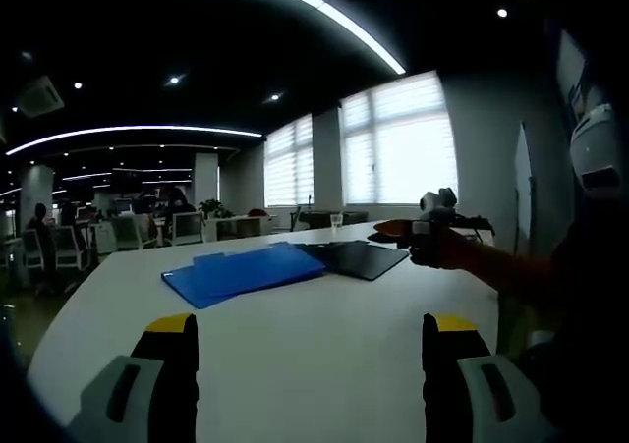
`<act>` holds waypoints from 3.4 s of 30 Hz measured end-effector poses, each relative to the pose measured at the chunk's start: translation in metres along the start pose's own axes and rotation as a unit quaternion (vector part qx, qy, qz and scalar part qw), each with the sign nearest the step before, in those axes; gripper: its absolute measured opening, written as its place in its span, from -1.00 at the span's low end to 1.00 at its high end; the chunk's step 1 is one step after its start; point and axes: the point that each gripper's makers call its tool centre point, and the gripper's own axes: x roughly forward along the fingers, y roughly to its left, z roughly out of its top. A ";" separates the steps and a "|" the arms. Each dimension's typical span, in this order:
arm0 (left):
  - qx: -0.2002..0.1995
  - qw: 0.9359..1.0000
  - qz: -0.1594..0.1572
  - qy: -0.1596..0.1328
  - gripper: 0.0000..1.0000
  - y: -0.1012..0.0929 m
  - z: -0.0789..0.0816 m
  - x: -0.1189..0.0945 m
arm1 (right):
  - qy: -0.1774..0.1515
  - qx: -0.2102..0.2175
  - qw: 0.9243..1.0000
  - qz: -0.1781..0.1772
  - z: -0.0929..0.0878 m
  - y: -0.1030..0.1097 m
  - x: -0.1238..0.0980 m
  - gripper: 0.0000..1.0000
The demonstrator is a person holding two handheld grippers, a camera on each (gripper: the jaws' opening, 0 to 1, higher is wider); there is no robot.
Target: Organize the scattered folders on the table and sort them into different groups
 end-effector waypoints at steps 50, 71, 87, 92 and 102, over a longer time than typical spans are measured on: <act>-0.002 1.000 0.004 -0.004 0.90 0.000 0.001 -0.005 | 0.014 0.007 1.000 0.013 -0.004 0.007 0.013 0.80; -0.001 1.000 0.002 -0.005 0.90 -0.001 0.004 -0.007 | 0.030 0.003 0.999 0.012 -0.010 0.005 0.019 0.79; 0.004 1.000 -0.004 -0.006 0.90 -0.006 0.007 -0.006 | 0.022 -0.004 1.000 0.016 0.004 0.008 0.027 0.79; 0.008 1.000 -0.006 -0.003 0.90 -0.008 0.005 -0.006 | 0.014 -0.006 1.000 -0.004 0.008 0.002 0.029 0.81; 0.004 1.000 -0.008 -0.007 0.90 -0.009 0.005 -0.006 | 0.015 -0.002 1.000 -0.002 0.008 0.002 0.035 0.81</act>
